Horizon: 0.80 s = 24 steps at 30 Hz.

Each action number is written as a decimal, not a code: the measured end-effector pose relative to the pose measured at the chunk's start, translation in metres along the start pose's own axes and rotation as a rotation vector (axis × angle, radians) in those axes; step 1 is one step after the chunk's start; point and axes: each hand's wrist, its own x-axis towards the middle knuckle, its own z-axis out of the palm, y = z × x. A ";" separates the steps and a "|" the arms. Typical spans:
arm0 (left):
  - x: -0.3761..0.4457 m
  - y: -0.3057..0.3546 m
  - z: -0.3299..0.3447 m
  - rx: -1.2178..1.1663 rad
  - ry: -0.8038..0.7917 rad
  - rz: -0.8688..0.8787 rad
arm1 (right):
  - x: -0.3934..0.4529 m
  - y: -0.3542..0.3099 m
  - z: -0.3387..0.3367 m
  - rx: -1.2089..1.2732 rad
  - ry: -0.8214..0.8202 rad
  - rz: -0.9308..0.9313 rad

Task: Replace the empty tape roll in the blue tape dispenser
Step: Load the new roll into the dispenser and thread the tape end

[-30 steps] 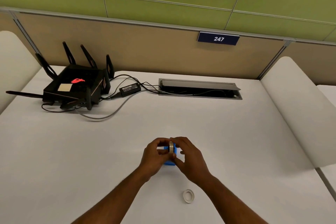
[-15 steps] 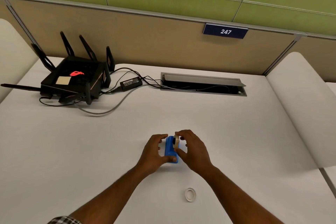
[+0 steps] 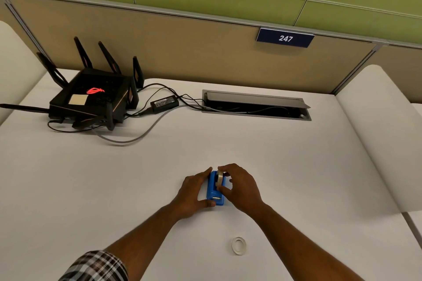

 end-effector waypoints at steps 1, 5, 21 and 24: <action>0.000 -0.001 0.000 0.003 0.003 0.010 | 0.001 0.001 0.000 0.000 -0.002 -0.002; 0.000 -0.006 0.003 -0.001 0.021 0.032 | 0.003 0.002 0.001 -0.012 -0.006 -0.007; -0.001 -0.008 0.004 -0.015 0.058 0.064 | 0.001 0.007 0.009 -0.059 -0.008 0.030; -0.001 -0.008 0.004 -0.012 0.066 0.071 | 0.000 0.010 0.011 -0.058 -0.010 0.046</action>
